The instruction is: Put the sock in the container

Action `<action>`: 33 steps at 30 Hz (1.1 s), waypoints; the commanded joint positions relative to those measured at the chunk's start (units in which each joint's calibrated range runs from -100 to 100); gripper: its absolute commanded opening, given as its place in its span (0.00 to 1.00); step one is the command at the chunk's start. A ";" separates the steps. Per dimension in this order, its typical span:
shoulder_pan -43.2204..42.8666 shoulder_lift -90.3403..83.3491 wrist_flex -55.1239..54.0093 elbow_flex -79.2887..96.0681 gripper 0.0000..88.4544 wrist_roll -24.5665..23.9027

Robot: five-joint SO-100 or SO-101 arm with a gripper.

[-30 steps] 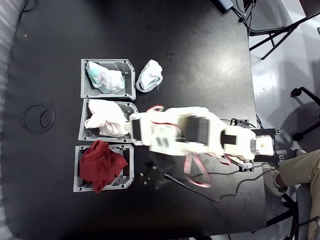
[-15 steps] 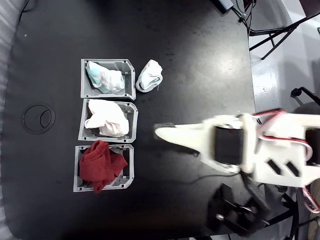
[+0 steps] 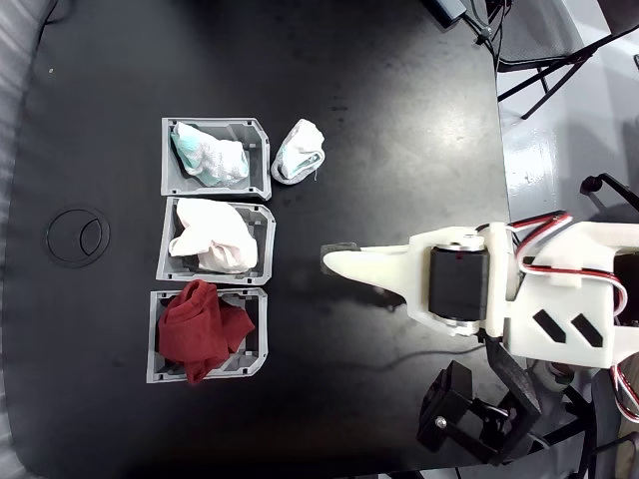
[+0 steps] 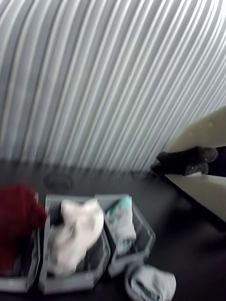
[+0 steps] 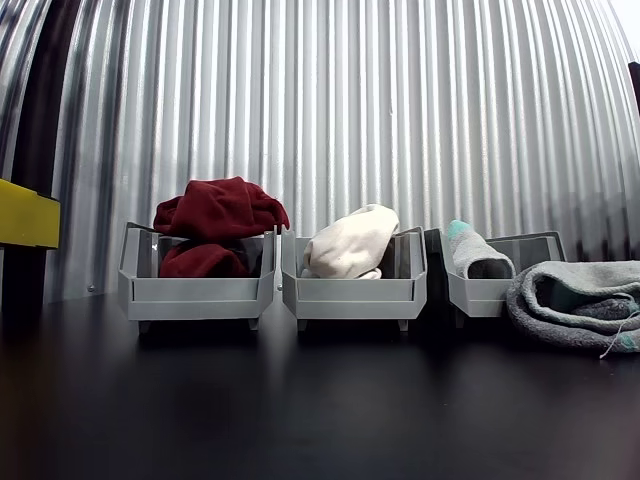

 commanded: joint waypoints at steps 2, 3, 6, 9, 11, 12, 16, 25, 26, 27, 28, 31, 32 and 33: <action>-1.22 -14.06 1.85 22.48 0.01 0.15; -1.61 -17.24 1.85 27.71 0.01 0.15; -1.61 -26.36 1.68 42.13 0.01 0.15; -1.69 -35.89 0.31 55.39 0.01 0.15; -1.38 -40.91 -1.65 62.06 0.01 0.10; -1.30 -43.34 -2.85 65.31 0.01 0.10; -1.22 -53.54 -9.17 77.75 0.01 -0.08; -1.22 -78.55 -29.75 110.67 0.01 0.04; -1.22 -80.81 -32.14 114.81 0.01 0.10; -1.14 -83.40 -34.96 119.50 0.01 0.10; -1.14 -85.41 -37.18 123.11 0.01 0.10; -1.14 -90.76 -42.56 132.40 0.01 0.10; -1.14 -92.44 -43.92 135.10 0.01 -0.02; -1.14 -94.03 -45.20 137.45 0.01 -0.08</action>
